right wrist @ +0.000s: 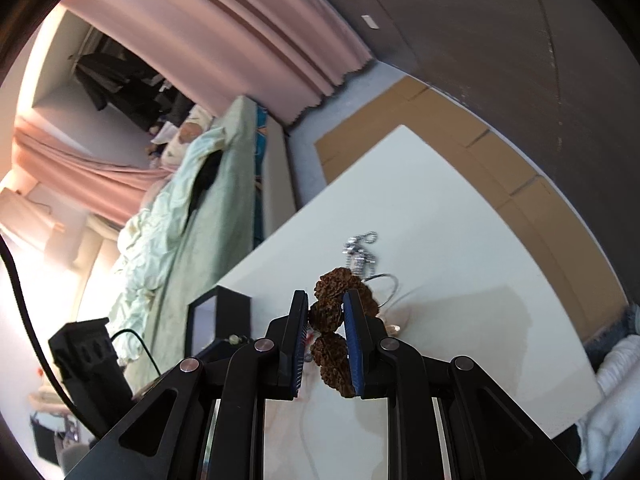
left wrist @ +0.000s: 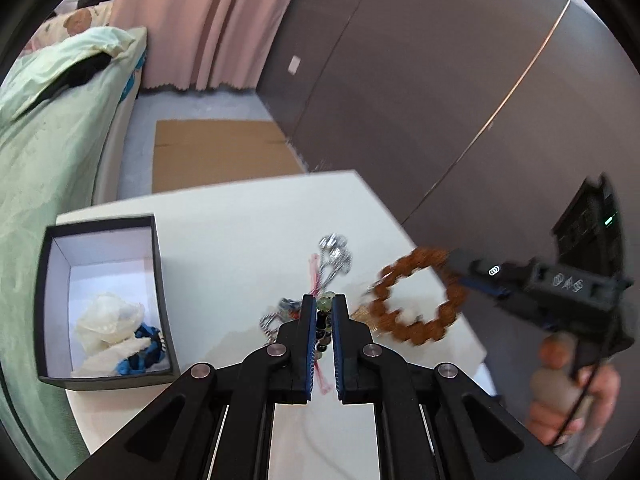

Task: Organize jewelry
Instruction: 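Carry both bracelets over the black box and open both tools to drop them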

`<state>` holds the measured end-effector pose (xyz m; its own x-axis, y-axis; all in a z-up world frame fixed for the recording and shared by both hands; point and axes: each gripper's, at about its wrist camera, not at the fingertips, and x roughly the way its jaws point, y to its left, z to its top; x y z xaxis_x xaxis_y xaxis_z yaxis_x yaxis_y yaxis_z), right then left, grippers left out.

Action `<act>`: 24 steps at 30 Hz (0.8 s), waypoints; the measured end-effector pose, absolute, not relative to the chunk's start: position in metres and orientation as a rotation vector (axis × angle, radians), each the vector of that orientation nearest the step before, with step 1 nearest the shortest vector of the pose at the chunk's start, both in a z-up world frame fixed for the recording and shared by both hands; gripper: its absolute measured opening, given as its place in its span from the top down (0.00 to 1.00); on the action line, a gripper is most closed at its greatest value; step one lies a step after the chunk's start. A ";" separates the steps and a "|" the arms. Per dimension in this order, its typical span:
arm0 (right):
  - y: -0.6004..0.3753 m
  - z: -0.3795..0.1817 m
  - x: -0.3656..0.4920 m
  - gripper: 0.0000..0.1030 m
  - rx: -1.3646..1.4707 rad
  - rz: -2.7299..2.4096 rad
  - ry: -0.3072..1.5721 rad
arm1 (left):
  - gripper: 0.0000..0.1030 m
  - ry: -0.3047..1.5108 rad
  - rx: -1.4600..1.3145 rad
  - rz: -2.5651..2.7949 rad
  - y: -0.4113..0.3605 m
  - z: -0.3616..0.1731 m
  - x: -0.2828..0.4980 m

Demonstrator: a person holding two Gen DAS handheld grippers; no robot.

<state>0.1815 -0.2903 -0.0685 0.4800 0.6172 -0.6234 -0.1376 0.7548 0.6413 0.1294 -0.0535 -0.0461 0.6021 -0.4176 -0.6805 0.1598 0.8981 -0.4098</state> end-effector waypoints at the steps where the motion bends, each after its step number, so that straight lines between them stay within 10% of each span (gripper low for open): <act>1: -0.288 -0.067 0.180 0.81 0.566 0.505 0.959 | 0.93 0.847 -0.332 -0.348 -0.051 -0.040 0.127; 24: -0.183 -0.047 0.165 0.81 0.586 0.810 0.878 | 0.93 0.707 -0.424 -0.182 0.042 0.001 0.105</act>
